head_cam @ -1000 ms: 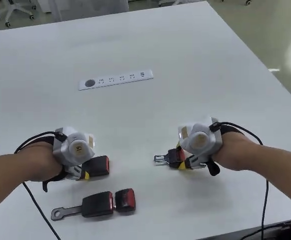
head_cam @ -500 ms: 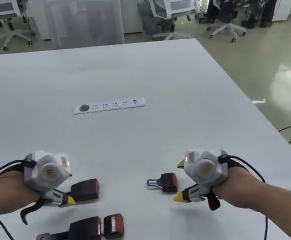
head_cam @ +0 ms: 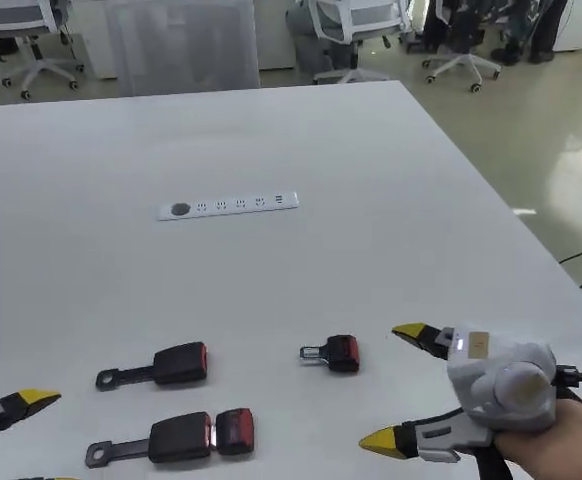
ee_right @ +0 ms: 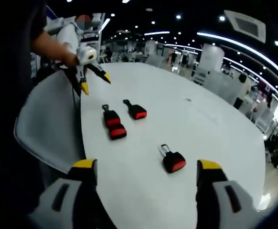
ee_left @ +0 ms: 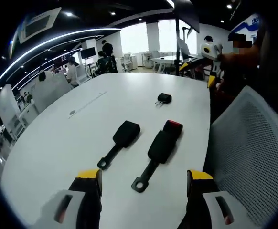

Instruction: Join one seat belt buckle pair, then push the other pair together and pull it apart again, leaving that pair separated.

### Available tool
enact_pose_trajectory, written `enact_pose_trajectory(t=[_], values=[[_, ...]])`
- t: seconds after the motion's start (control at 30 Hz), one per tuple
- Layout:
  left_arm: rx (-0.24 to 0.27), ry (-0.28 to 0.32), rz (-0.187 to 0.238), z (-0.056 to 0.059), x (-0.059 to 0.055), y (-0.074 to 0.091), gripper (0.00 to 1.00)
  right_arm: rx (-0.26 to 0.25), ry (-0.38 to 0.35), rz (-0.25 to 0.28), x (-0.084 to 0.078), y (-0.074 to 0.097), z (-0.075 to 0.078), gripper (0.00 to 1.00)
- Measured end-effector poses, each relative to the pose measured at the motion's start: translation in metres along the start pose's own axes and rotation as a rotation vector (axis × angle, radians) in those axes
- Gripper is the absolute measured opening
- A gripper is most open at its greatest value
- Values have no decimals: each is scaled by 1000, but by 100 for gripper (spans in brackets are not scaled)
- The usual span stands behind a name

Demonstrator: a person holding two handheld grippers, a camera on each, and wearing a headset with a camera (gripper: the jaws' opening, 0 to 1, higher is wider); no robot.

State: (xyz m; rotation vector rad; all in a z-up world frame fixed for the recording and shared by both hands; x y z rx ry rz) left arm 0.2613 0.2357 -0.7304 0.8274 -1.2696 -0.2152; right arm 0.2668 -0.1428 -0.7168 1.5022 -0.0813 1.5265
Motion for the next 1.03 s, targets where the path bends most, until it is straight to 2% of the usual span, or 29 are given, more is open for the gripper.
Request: enact_pose_trajectory(t=[0.1,0.17,0.2,0.27,0.33,0.4,0.5,0.63,0.7,0.77,0.83,0.87,0.93,0.97,1.03], values=[[65,15,23,3,-5,14,85,-32,-41,9,-4,9,3,91],[117,9,39,2,-6,19,100,-56,-70,10,-9,12,6,97],[124,6,42,0,-6,20,99,-71,-91,12,-11,13,9,100],[112,25,38,4,-8,20,100,-60,-142,18,-15,14,8,100],[110,31,33,6,-10,18,100,-95,-126,17,-20,13,14,100],[111,33,29,7,-10,17,100,-95,-161,4,-22,13,14,100],[104,21,23,12,-11,14,100,-112,-144,8,-19,14,13,100],[110,43,2,12,-19,12,100,-125,-109,0,-21,16,11,100],[124,27,-4,10,-19,14,100,-128,-118,-2,-25,18,12,100],[135,25,3,8,-19,15,100,-120,-135,-5,-28,20,11,100],[148,57,106,7,-7,17,100,-144,-149,8,-26,24,12,100],[153,69,140,6,-3,18,100,-155,-151,22,-23,26,12,100],[176,49,121,2,-5,20,100,-174,-191,35,-18,30,11,100],[176,53,106,2,-7,20,100,-179,-202,38,-15,32,11,100],[156,46,110,5,-7,18,100,-174,-199,60,-11,37,10,100]])
Point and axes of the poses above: the centre of the closed fingertips' face, and the gripper's own axes: y roughly backward along the fingers, z roughly to its right, x roughly out of its top, the point moved 4 cm from there along y, roughly backward along the fingers, and after that the axes turned 11 degrees about -x, right-handed, at the moved point
